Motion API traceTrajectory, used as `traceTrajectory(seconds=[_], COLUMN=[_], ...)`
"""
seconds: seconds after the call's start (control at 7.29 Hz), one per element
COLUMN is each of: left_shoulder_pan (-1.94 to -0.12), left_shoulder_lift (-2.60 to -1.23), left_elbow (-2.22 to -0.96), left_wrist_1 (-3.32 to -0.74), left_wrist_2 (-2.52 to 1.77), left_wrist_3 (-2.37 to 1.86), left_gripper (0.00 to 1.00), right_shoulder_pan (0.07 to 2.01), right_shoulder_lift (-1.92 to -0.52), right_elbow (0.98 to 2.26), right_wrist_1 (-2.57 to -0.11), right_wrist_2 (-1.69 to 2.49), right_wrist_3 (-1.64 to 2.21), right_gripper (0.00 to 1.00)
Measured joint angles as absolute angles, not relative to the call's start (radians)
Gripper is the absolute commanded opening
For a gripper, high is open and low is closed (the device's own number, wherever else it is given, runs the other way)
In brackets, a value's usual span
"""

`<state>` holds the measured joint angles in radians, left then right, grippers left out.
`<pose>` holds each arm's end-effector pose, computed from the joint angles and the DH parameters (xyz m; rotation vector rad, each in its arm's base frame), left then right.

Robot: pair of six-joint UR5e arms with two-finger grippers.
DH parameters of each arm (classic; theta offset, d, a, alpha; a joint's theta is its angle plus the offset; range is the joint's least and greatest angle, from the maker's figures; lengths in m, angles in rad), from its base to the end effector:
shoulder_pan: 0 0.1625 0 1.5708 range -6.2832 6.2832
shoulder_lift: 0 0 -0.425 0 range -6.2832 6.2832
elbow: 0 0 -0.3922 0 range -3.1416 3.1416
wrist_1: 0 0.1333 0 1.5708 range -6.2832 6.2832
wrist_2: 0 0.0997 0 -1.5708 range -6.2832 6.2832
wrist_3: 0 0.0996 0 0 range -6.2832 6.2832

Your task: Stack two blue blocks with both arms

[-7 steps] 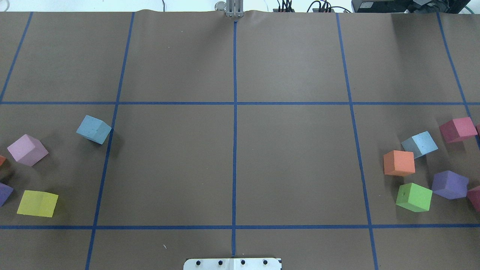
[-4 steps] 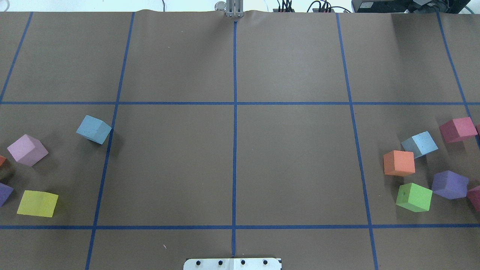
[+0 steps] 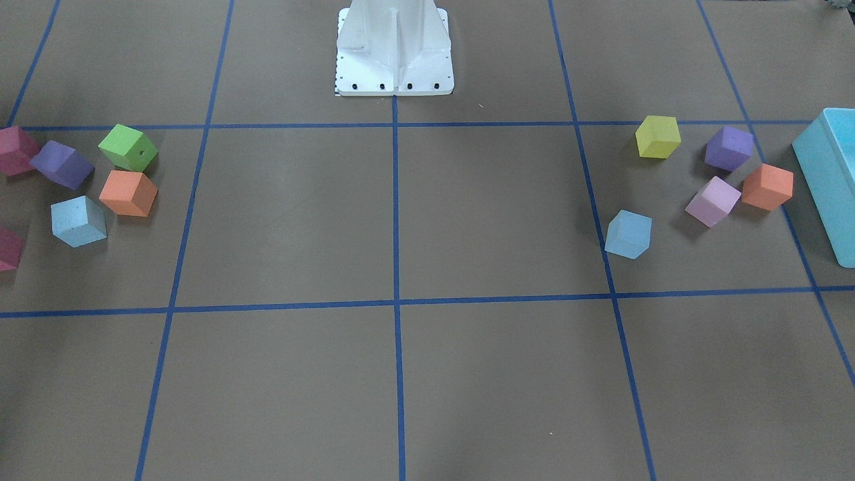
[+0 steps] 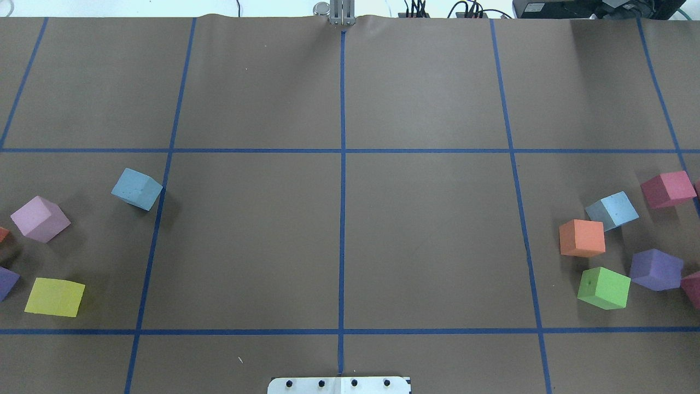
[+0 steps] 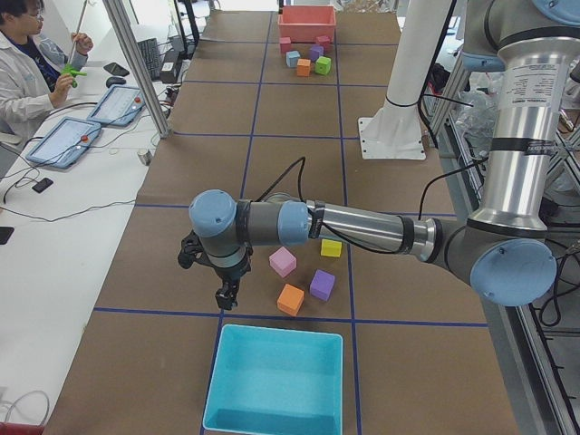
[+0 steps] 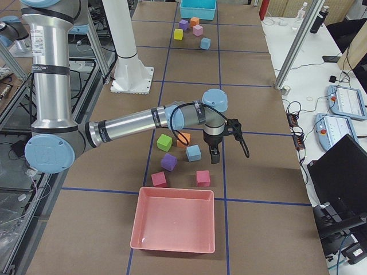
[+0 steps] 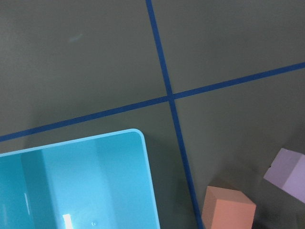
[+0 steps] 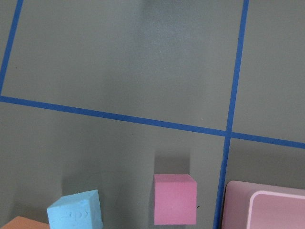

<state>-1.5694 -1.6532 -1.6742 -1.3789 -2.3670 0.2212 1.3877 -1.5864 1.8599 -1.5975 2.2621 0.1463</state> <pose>-0.0614 -0.5198 0.5839 0.0818 0.7936 0.2083 -0.0199 -0.4910 0.5316 0.1209 -0.7175 -0.1205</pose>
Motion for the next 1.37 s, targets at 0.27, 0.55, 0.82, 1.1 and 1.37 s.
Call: traceTrajectory(seconds=[0.27, 0.55, 0.82, 1.1, 1.37], left_shoulder_pan=[-1.453, -1.328, -1.246, -1.187, -1.135], left_shoulder_lift=[-1.666, -1.710, -1.774, -1.824, -1.845], left_elbow=[-1.723, -1.735, -1.738, -1.738, -1.740], left_wrist_1=[-1.448, -1.532, -1.559, -1.564, -1.570], left_wrist_2=[-2.367, -2.367, -2.362, -2.357, -2.345], left_wrist_3=[0.002, -0.226, -0.350, -0.406, -0.455], left_gripper=[0.99, 1.00, 0.99, 0.99, 0.99], right_shoulder_pan=[1.313, 1.243, 1.184, 1.131, 1.111], right_shoulder_lift=[-1.592, -1.581, -1.549, -1.515, -1.515], right_elbow=[1.860, 1.865, 1.867, 1.863, 1.860], right_wrist_1=[-1.598, -1.595, -1.593, -1.591, -1.590], right_wrist_2=[2.272, 2.311, 2.335, 2.328, 2.283], right_wrist_3=[0.154, 0.165, 0.266, 0.390, 0.413], right_gripper=[1.00, 1.00, 1.00, 1.00, 1.00])
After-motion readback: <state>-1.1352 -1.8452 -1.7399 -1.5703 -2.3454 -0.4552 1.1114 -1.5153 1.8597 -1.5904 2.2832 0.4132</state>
